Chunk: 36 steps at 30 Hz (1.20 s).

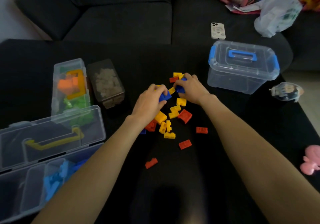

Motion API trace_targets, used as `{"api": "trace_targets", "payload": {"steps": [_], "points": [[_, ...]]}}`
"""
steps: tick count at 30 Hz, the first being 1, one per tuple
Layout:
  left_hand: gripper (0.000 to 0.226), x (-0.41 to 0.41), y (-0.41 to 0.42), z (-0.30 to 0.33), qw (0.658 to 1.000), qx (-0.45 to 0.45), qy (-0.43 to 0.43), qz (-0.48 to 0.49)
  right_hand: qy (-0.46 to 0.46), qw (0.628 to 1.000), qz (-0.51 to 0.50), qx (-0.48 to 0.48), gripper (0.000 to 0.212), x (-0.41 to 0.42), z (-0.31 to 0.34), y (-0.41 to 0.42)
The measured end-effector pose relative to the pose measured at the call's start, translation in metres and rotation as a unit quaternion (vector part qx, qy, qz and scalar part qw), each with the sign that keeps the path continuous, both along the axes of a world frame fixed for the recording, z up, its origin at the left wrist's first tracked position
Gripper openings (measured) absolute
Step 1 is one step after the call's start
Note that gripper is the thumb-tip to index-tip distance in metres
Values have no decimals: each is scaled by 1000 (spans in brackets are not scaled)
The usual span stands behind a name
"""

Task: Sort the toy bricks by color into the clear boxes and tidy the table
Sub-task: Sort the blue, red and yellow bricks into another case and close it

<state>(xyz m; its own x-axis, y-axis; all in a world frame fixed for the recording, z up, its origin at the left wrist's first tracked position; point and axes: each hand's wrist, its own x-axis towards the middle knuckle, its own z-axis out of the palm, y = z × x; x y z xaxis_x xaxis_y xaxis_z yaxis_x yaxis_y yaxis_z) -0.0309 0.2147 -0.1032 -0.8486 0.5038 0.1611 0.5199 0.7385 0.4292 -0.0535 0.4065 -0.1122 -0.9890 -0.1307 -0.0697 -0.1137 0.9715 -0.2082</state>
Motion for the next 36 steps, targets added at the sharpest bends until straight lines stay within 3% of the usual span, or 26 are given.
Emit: {"api": "trace_targets", "payload": {"steps": [3,10,15,22,30,36], "points": [[23,14,-23,11,1000,10,-5,11,8,1000,-18,-3,40,24,0,3],[26,48,-64,5,994,-66,-63,61,-25,997,-66,-10,42,86,3,12],[60,65,-74,2,980,-131,-134,60,-23,993,-107,-33,41,127,2,12],[52,68,-59,-4,973,-176,-131,68,-12,990,-136,-26,42,160,-3,9],[42,76,-56,9,977,-143,-142,75,38,974,-204,-90,41,176,4,-8],[41,114,-99,50,994,-3,-34,103,134,951,-156,-232,38,186,43,-72]]}}
